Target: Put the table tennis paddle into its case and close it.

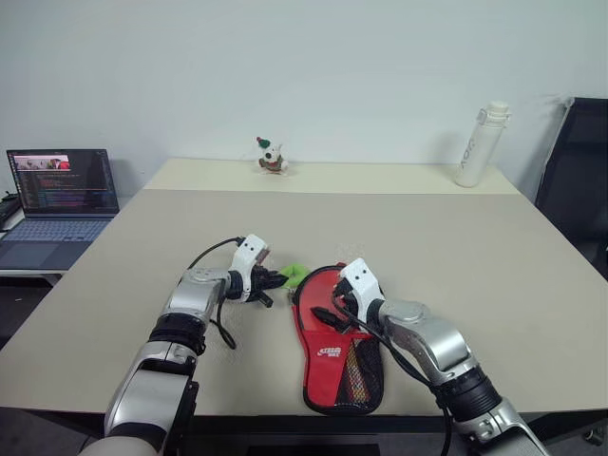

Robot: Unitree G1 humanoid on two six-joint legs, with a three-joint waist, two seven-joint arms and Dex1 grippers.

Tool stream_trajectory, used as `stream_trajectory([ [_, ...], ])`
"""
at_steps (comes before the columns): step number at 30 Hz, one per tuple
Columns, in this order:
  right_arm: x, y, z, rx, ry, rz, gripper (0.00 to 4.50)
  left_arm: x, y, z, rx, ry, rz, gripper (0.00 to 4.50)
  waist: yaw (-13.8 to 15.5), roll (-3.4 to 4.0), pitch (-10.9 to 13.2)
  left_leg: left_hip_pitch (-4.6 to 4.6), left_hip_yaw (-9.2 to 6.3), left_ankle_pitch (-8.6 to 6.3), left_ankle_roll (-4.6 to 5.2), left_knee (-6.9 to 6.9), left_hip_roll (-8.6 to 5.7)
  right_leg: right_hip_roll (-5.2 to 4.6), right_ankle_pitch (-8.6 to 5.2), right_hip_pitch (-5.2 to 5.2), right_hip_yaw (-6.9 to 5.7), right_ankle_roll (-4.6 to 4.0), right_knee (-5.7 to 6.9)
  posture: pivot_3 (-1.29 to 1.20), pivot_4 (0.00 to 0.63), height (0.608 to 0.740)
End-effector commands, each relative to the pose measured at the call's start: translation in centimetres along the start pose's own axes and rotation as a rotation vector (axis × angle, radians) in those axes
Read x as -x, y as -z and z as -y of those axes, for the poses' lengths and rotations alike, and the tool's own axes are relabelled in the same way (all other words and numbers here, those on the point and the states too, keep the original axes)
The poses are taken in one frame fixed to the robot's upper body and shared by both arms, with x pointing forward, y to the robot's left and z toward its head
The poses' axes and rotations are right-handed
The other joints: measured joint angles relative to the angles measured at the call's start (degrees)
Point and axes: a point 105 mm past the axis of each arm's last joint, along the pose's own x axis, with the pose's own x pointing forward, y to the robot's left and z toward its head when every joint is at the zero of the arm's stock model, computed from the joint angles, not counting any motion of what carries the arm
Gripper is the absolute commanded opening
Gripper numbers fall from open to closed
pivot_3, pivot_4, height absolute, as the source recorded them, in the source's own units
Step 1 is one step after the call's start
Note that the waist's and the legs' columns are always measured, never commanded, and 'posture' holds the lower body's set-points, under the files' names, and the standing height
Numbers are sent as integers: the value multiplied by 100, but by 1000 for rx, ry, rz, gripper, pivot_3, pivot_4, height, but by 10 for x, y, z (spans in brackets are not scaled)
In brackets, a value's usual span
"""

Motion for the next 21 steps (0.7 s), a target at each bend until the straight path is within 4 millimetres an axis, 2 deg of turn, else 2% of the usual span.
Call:
stream_trajectory([
  [1, -6, 40, -4, -29, -16, -153, 4500, 1, -25, -5, -65, -33, 28, 10, 1, -9, -5, 0, -1, 0, 0, 0, 0, 0, 0, 0, -1, 0, 1, 0, 150, 740],
  [9, -4, 67, -1, -40, -3, -239, 4500, -14, -65, -24, -197, -232, 87, 10, 8, -34, -28, 11, -5, -5, 14, 5, -1, 0, 0, 6, -4, 0, 18, 0, 150, 740],
  [18, -3, 75, -13, -39, -31, -266, 4500, -51, -93, -1, -295, -318, 137, 10, 7, -38, -36, 12, -2, -3, 10, 5, -2, 0, 0, 4, -4, 1, 23, 0, 150, 740],
  [21, -1, 81, -17, -42, -48, -287, 4500, -63, -105, 16, -384, -309, 160, 10, 9, -39, -37, 12, -2, -3, 10, 5, -4, 0, -1, 5, -4, 1, 22, 0, 150, 740],
])
